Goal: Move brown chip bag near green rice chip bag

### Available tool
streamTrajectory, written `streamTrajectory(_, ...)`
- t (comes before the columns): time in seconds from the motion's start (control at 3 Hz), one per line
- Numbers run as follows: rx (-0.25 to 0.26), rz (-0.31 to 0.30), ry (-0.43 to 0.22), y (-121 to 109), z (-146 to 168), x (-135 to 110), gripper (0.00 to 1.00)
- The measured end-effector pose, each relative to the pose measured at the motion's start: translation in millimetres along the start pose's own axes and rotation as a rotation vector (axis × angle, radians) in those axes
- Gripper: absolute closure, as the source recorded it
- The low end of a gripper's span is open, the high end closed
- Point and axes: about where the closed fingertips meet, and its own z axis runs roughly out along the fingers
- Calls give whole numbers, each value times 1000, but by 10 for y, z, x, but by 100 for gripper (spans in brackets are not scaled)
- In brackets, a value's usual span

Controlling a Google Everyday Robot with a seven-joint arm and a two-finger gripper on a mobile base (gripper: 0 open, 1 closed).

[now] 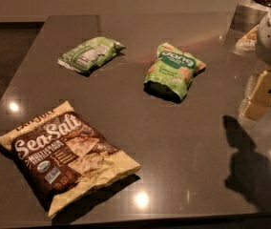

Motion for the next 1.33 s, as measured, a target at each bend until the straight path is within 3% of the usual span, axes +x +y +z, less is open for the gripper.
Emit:
streamTrajectory(0.67,-10,-3,-6,-5,-2,-27,0)
streamTrajectory(1.0,-34,-30,-68,72,22,-221,0)
streamTrajectory(1.33,-80,-60,-182,244,106,-586,0)
